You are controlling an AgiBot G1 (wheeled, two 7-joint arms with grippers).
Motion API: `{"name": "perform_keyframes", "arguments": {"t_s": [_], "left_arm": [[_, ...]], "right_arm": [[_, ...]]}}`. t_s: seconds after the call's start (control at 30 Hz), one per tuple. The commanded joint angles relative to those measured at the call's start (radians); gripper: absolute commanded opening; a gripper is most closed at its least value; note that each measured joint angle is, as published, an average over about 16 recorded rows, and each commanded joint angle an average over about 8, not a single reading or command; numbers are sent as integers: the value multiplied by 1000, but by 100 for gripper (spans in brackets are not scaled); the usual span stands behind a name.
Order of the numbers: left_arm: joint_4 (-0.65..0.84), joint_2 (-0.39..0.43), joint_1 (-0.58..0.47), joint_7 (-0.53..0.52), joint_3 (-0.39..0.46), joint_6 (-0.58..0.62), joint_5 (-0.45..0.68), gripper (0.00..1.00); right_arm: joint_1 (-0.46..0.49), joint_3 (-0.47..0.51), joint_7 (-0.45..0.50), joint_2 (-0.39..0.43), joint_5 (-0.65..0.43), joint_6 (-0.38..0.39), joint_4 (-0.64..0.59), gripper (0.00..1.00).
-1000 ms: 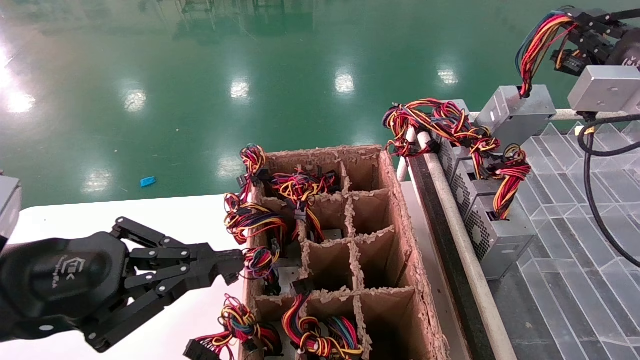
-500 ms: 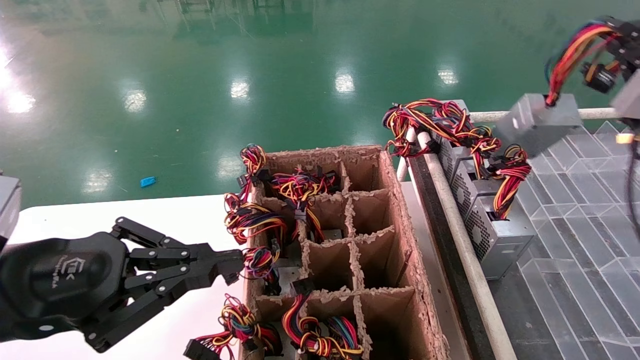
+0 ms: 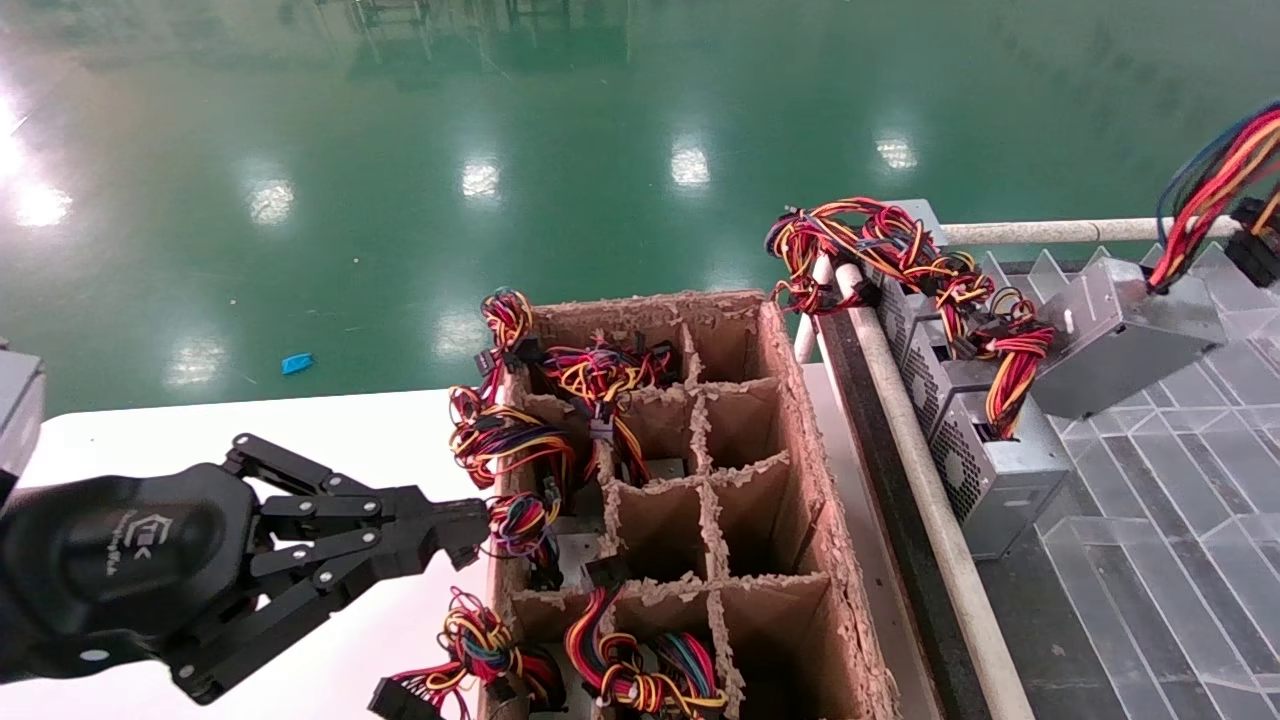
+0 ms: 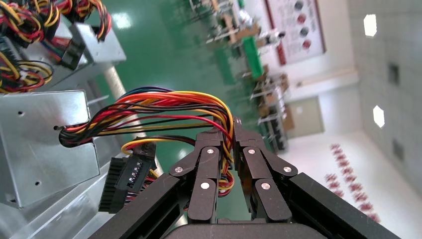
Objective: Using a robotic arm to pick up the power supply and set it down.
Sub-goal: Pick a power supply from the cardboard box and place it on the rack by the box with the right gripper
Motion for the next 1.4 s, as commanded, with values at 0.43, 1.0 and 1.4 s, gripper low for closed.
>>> {"name": "perform_keyframes", "arguments": {"t_s": [0.43, 1.0, 1.4], "left_arm": [[0, 0, 0, 0, 0, 0, 0, 0], [0, 0, 0, 0, 0, 0, 0, 0], [0, 0, 0, 0, 0, 0, 0, 0]], "right_arm": [[-107, 44, 243, 190, 47, -86, 20, 0], [-32, 104, 476, 382, 74, -617, -3, 0], [210, 79, 586, 380, 18, -896, -6, 0]]}}
